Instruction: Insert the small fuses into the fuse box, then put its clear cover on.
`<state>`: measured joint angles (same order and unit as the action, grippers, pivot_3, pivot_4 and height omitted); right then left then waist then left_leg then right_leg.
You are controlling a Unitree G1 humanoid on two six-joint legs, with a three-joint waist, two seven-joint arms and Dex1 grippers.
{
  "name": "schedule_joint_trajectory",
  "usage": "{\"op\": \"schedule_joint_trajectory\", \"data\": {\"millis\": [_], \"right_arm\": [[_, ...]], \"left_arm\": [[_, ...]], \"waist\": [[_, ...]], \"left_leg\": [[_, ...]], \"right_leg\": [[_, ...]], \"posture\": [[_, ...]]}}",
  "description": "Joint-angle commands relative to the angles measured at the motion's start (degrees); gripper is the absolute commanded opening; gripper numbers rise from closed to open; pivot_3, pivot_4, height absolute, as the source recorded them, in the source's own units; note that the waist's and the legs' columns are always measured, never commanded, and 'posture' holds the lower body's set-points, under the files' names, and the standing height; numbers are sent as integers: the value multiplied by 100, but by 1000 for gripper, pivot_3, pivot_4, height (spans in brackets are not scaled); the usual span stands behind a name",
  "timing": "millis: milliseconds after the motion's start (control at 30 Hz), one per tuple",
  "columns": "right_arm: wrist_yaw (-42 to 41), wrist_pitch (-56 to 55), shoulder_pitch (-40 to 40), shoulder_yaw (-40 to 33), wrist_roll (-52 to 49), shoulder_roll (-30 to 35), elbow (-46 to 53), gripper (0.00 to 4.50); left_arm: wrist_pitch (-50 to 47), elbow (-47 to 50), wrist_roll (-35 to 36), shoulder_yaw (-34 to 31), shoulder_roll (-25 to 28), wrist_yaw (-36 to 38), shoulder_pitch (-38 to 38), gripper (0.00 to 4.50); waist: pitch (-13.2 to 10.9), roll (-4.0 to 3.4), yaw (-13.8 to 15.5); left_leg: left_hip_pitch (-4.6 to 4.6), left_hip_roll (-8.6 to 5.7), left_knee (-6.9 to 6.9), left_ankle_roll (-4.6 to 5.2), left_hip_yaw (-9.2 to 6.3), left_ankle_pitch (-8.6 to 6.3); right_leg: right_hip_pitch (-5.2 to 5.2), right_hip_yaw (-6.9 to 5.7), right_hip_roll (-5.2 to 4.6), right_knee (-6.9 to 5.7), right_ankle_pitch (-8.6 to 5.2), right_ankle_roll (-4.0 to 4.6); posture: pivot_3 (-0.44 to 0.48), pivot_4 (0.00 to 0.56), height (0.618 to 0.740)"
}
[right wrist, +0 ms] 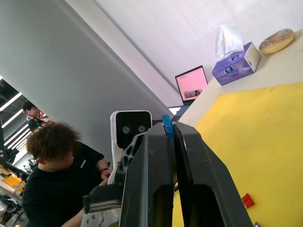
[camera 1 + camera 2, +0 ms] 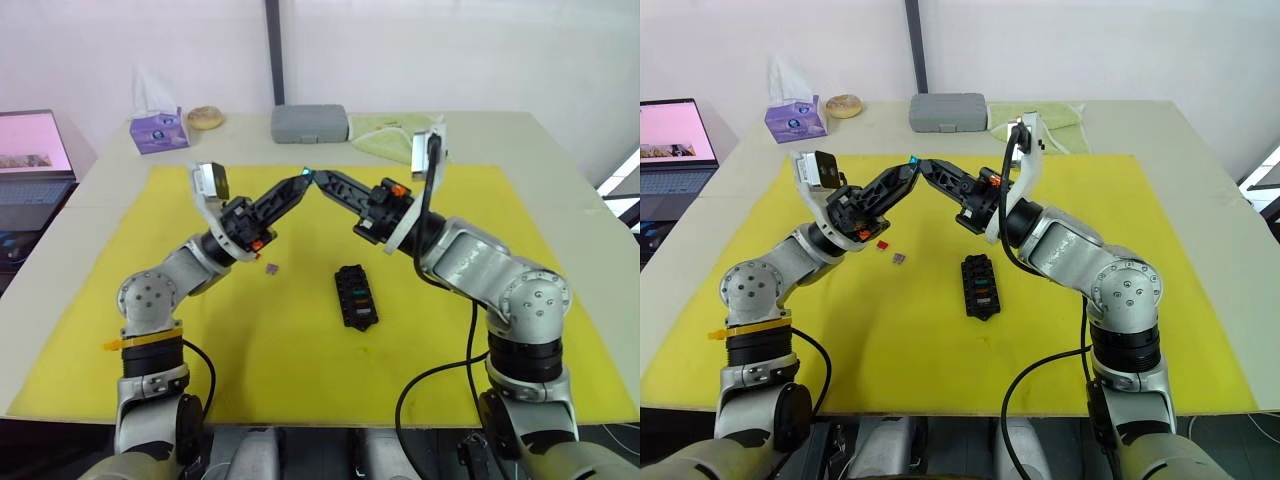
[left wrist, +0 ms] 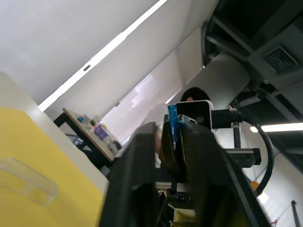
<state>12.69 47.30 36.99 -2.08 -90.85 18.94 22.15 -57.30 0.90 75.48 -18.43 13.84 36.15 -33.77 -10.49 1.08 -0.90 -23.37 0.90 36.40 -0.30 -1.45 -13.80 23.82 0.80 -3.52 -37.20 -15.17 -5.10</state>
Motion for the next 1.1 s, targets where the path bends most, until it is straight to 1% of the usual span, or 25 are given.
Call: {"op": "schedule_joint_trajectory", "data": {"millis": [33,133,200,233,300,367,400,500,567,633,700,800,867,900,1000,1100], "right_arm": [[-291,-23,-26,-30,41,36,170,0],[-599,-83,-76,-113,340,141,144,0],[-1108,-335,-182,-197,933,256,205,0],[-1589,-488,-276,-205,1352,439,236,0],[-2925,-796,-559,-144,2247,1098,147,0],[-4159,-1224,-802,-216,2795,1562,-81,0],[-4867,-1292,-869,-235,2875,1792,-288,0],[-6491,-1742,-961,-106,3436,2210,-835,0],[-7095,-2016,-927,-11,3820,2267,-1217,0],[-7887,-2700,-945,316,4602,2378,-1678,0],[-8431,-3240,-958,528,5131,2350,-2045,0],[-8851,-3818,-869,673,5546,2082,-2493,0],[-9081,-4154,-806,767,5800,1928,-2697,0],[-9161,-4301,-770,789,5909,1852,-2822,0],[-9293,-4604,-613,791,6143,1640,-3213,0],[-9387,-4857,-459,785,6337,1486,-3510,0]], "left_arm": [[-157,250,72,44,389,257,58,2929],[-128,425,-108,78,808,442,182,4474],[-4,627,-392,140,1145,613,307,4474],[80,762,-559,147,1373,776,396,4474],[183,1079,-932,203,2009,1189,630,4474],[490,1346,-1434,343,2543,1590,874,4474],[650,1464,-1617,382,2754,1794,1018,4474],[1158,1872,-2143,500,3244,2305,1490,4474],[1431,2110,-2378,566,3460,2603,1795,4474],[1638,2353,-2507,600,3575,2830,2138,4474],[1838,2472,-2643,647,3561,2927,2364,4474],[2239,2500,-2992,813,3450,2987,2623,4474],[2354,2539,-3056,865,3362,2949,2771,4474],[2462,2582,-3156,920,3354,2975,2863,4474],[2794,2636,-3464,1057,3377,3123,3112,4474],[2831,2593,-3483,1074,3368,3126,3183,4474]], "waist": [[0,0,-9],[0,0,-15],[-1,-1,-3],[-1,-1,-1],[-2,-1,11],[-4,-3,13],[-4,-3,14],[-7,-8,2],[-8,-9,-12],[-8,-9,-17],[-9,-10,-3],[-10,-11,15],[-10,-11,12],[-11,-10,12],[-12,-13,6],[-12,-13,12]], "left_leg": [[0,0,-1,0,0,0],[0,0,-8,0,1,0],[-2,0,-11,0,1,0],[-2,0,-12,0,2,0],[-2,-1,-17,0,7,0],[-7,-2,-20,0,9,0],[-7,-3,-23,0,15,0],[-5,-1,-25,0,19,0],[-1,3,-26,0,25,0],[0,8,-26,0,25,0],[0,8,-25,0,26,0],[-2,7,-23,0,28,0],[-2,7,-23,-1,28,0],[-2,7,-22,-1,27,0],[-1,7,-23,-1,28,1],[0,7,-23,-4,27,2]], "right_leg": [[1,0,0,0,0,0],[6,2,1,0,0,1],[10,3,0,0,0,1],[12,3,1,1,-1,1],[11,5,0,9,-1,1],[16,5,0,18,-1,2],[19,7,-1,20,-1,2],[18,10,-2,21,-11,20],[19,16,0,20,-12,21],[21,16,4,20,-11,24],[22,17,4,20,-12,24],[22,18,1,19,-11,23],[22,19,0,18,-8,18],[22,19,0,18,-1,5],[22,19,0,17,-1,6],[22,19,0,15,-1,6]], "posture": [[0,150,740],[0,150,740],[0,150,740],[0,150,740],[0,150,740],[0,150,740],[0,150,740],[0,150,740],[0,150,740],[0,150,740],[0,150,740],[0,150,740],[0,150,740],[0,150,740],[0,150,740],[0,150,740]]}}
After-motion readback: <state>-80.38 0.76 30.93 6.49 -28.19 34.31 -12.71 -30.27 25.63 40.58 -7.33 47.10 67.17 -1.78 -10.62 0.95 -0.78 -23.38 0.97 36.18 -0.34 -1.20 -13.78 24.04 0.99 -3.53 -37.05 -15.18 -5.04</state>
